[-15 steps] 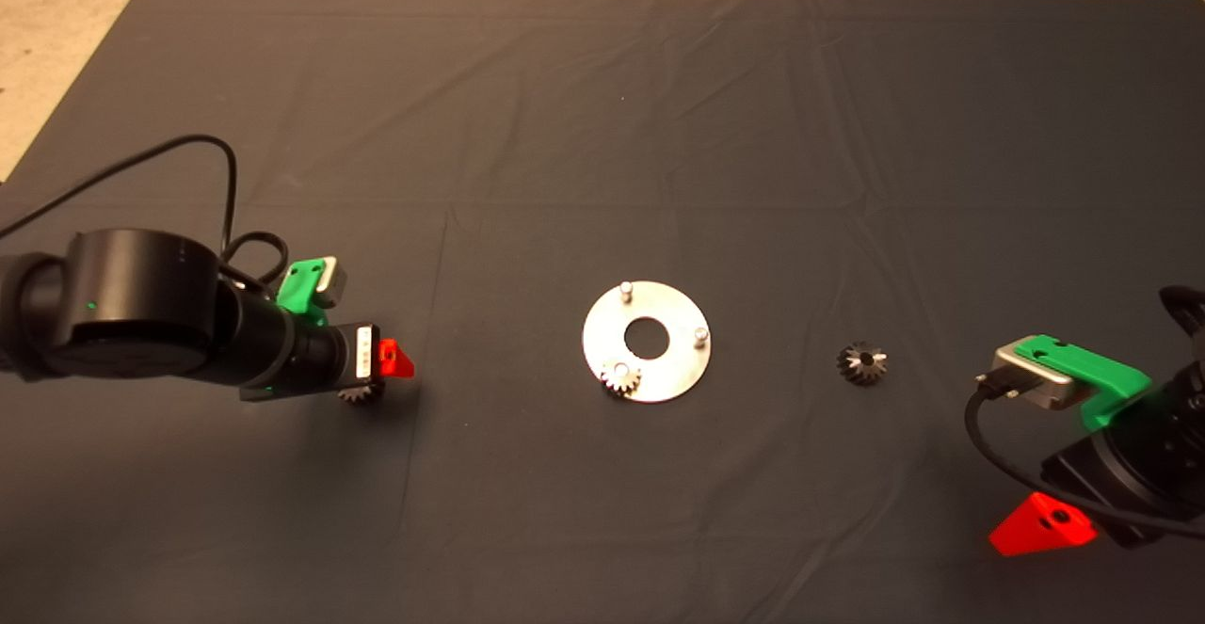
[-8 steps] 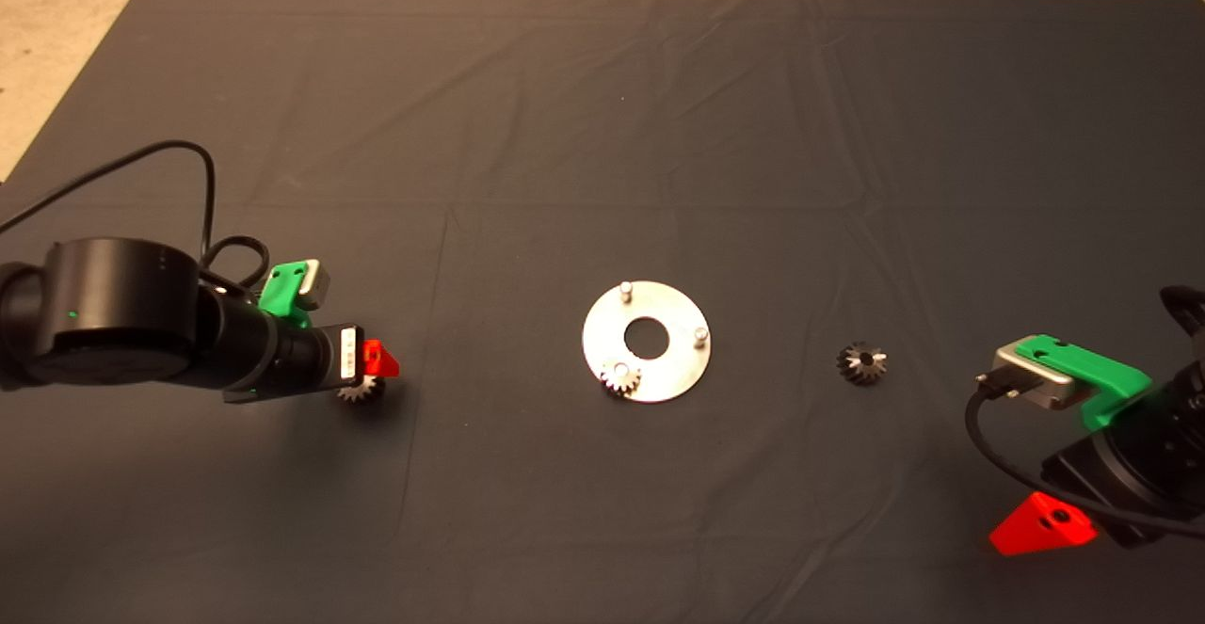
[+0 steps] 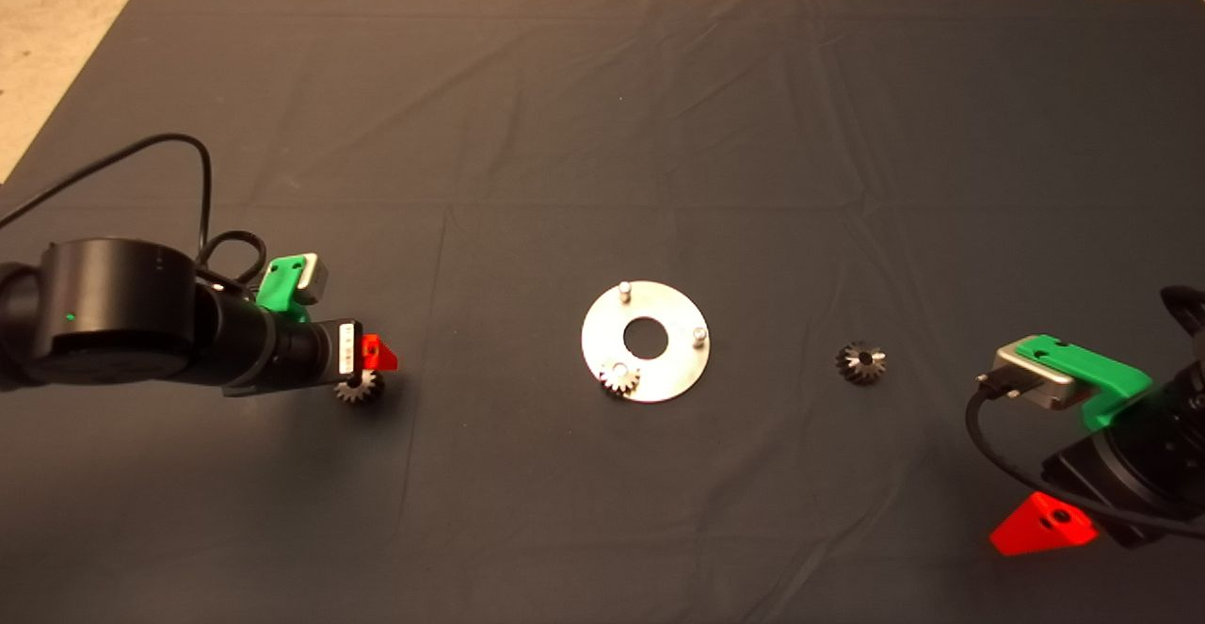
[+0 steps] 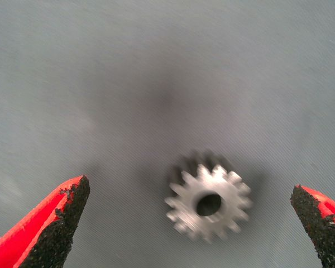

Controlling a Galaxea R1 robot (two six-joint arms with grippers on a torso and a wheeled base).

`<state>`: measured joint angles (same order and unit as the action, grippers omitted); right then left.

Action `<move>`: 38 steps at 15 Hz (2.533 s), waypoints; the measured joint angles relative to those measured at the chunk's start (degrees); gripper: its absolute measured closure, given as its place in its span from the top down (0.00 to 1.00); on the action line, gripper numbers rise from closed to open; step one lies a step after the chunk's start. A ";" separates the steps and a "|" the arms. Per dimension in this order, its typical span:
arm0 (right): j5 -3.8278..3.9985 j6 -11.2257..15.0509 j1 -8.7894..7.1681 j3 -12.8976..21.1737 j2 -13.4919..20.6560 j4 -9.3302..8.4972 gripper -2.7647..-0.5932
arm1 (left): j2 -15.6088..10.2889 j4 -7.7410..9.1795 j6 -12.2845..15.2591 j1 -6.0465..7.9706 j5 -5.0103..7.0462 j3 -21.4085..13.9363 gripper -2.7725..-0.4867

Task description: Install three planetary gears onto the carrier pins

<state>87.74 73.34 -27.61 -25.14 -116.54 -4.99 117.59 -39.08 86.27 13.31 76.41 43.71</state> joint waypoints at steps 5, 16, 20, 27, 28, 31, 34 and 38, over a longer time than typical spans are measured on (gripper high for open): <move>0.00 0.00 -0.02 0.00 0.01 0.00 0.99 | 0.00 -0.20 -0.11 -0.07 -0.83 0.52 0.92; 0.00 0.00 -0.02 0.00 0.00 -0.61 0.99 | 0.00 -2.16 -0.15 -2.02 -2.93 0.52 0.92; -0.02 0.00 -0.03 0.00 0.00 -0.63 0.99 | -0.02 -2.71 -0.15 -2.02 -2.95 0.93 0.92; 0.00 0.00 -0.04 0.00 -0.11 -0.79 0.99 | -1.39 -2.86 -0.15 -2.02 -2.96 1.19 0.92; 0.00 0.00 -0.04 0.00 -0.11 -0.83 0.99 | -1.46 -3.05 -0.15 -2.02 -2.96 1.19 0.92; -0.02 0.00 -0.03 0.00 -0.10 -0.85 0.99 | -1.44 -3.22 -0.14 -2.02 -2.96 1.15 0.92; -0.02 0.00 -0.04 0.00 -0.10 -0.85 0.99 | -1.41 -3.22 -0.13 -2.02 -2.98 1.06 0.92; -0.02 0.00 -0.04 0.00 -0.10 -0.88 0.99 | -1.24 -3.36 -0.13 -3.23 -3.78 1.06 0.90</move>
<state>87.71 73.34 -27.65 -25.14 -116.64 -5.86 116.35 -42.45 86.14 10.08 72.63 44.76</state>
